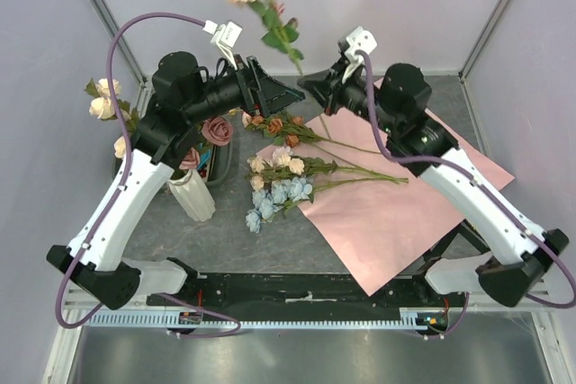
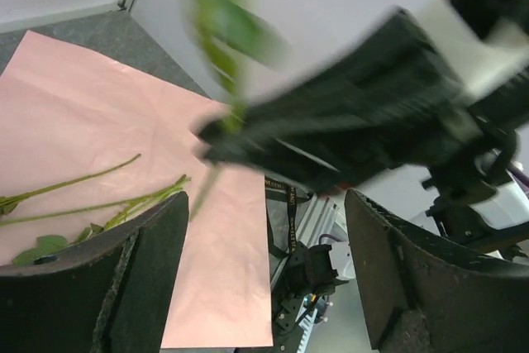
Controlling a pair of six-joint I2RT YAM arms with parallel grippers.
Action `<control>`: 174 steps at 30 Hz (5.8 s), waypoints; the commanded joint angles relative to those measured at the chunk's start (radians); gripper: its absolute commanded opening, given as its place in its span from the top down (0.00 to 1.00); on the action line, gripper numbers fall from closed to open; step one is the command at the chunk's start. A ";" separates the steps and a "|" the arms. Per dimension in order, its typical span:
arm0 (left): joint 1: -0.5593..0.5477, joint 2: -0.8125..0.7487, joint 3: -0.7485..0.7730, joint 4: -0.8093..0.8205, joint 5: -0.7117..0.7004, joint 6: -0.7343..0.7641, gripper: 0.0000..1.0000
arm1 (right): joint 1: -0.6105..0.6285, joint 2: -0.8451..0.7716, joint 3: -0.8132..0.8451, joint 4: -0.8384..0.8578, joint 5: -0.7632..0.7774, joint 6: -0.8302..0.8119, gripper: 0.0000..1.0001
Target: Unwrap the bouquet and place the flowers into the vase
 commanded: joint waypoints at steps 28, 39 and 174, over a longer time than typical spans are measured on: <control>0.002 -0.189 0.339 -0.363 -0.300 0.323 0.98 | 0.235 -0.237 -0.208 0.160 0.104 0.160 0.08; 0.001 -0.207 0.676 -0.881 -0.848 0.472 0.98 | 0.230 -0.216 -0.202 0.063 0.279 0.100 0.04; 0.694 -0.032 0.257 -0.441 -0.986 0.411 0.80 | -0.021 -0.032 -0.292 -0.071 0.043 0.161 0.02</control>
